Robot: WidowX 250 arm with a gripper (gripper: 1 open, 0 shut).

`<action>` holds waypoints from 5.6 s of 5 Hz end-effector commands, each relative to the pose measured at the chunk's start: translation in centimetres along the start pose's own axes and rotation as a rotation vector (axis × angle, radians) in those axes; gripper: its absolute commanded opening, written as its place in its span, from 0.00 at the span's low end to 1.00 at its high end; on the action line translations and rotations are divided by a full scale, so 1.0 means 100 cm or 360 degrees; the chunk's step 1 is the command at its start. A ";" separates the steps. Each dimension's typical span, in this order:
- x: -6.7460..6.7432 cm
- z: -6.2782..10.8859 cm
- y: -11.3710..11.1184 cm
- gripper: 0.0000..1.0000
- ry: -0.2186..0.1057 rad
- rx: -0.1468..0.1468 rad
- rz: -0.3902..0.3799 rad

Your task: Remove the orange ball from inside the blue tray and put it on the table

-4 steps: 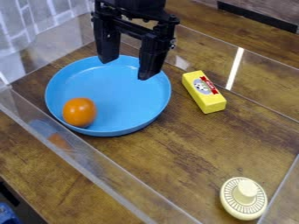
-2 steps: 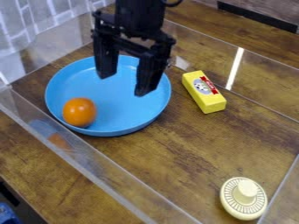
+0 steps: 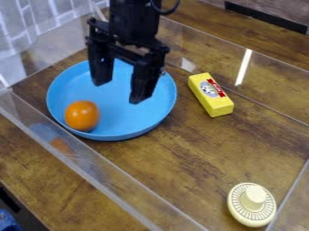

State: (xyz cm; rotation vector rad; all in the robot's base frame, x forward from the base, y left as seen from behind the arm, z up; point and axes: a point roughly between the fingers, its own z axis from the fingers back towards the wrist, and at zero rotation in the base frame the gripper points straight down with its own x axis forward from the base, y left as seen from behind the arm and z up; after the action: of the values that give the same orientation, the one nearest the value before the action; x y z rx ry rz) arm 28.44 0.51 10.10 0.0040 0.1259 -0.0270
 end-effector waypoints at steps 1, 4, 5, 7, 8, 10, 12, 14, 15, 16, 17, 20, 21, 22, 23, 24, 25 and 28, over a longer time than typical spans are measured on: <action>0.001 0.003 0.011 1.00 -0.0052 0.0012 0.0005; 0.003 -0.015 0.037 1.00 -0.0058 0.0070 -0.0102; 0.003 -0.021 0.043 1.00 -0.0065 0.0083 -0.0116; 0.005 -0.036 0.056 1.00 -0.0080 0.0102 -0.0170; 0.005 -0.042 0.060 1.00 -0.0090 0.0103 -0.0188; 0.009 -0.056 0.064 1.00 -0.0126 0.0091 -0.0206; 0.012 -0.063 0.067 0.00 -0.0174 0.0081 -0.0207; 0.015 -0.067 0.069 0.00 -0.0226 0.0068 -0.0200; 0.016 -0.068 0.069 0.00 -0.0243 0.0063 -0.0194; 0.017 -0.071 0.069 0.00 -0.0267 0.0074 -0.0196; 0.018 -0.065 0.067 0.00 -0.0274 0.0078 -0.0194; 0.018 -0.045 0.062 0.00 -0.0296 0.0093 -0.0184; 0.017 -0.038 0.060 0.00 -0.0304 0.0099 -0.0178; 0.018 -0.025 0.057 0.00 -0.0319 0.0116 -0.0169; 0.020 -0.009 0.052 0.00 -0.0342 0.0135 -0.0164; 0.021 0.002 0.046 0.00 -0.0361 0.0142 -0.0172; 0.021 0.008 0.041 0.00 -0.0375 0.0141 -0.0188; 0.021 0.022 0.023 0.00 -0.0406 0.0121 -0.0236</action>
State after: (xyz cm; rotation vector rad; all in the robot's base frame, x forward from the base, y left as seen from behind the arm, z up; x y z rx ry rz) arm 29.78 2.98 9.05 0.0490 -0.0298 -0.1707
